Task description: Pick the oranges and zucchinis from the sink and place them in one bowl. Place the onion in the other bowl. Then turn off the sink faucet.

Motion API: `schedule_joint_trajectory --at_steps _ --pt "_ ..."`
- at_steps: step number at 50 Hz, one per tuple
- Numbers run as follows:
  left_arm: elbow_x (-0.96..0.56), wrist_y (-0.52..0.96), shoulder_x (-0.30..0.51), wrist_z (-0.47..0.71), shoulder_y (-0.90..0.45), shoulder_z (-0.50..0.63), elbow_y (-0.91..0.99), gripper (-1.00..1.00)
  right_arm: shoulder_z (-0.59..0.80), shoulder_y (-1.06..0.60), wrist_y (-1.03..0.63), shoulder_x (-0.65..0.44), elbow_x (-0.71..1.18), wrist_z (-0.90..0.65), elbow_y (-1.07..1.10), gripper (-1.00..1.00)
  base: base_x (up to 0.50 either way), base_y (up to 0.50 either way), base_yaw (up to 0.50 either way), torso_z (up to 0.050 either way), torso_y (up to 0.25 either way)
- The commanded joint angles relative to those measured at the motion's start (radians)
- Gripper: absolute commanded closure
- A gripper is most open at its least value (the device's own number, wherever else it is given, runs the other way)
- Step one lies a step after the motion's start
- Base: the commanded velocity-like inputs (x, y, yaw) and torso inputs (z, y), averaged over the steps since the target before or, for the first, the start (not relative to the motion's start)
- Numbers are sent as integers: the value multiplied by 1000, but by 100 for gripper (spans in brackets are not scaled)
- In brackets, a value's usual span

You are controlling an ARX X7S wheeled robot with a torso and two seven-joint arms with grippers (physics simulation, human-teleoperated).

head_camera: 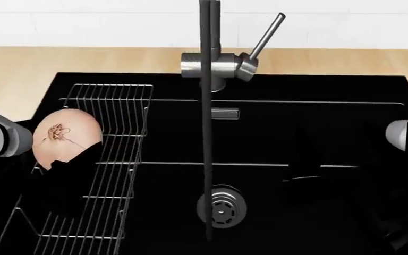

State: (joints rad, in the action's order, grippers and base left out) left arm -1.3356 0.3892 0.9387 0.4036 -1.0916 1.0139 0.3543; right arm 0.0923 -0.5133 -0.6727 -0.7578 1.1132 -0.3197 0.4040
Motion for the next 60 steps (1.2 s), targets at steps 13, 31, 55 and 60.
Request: schedule_joint_trajectory --at_steps 13,31,55,60 --pt "-28 -47 13 3 30 -34 11 100 -13 18 21 8 -10 9 1 -100 0 500 0 0 0" --pt "-36 -67 32 4 46 -47 15 100 -12 22 22 7 -9 6 3 -100 0 500 0 0 0" --pt "-42 -67 33 4 49 -53 10 100 -11 33 25 9 -2 4 1 -100 0 500 0 0 0" --pt "-40 -71 33 1 55 -52 9 100 -13 42 32 9 -5 7 1 -100 0 500 0 0 0"
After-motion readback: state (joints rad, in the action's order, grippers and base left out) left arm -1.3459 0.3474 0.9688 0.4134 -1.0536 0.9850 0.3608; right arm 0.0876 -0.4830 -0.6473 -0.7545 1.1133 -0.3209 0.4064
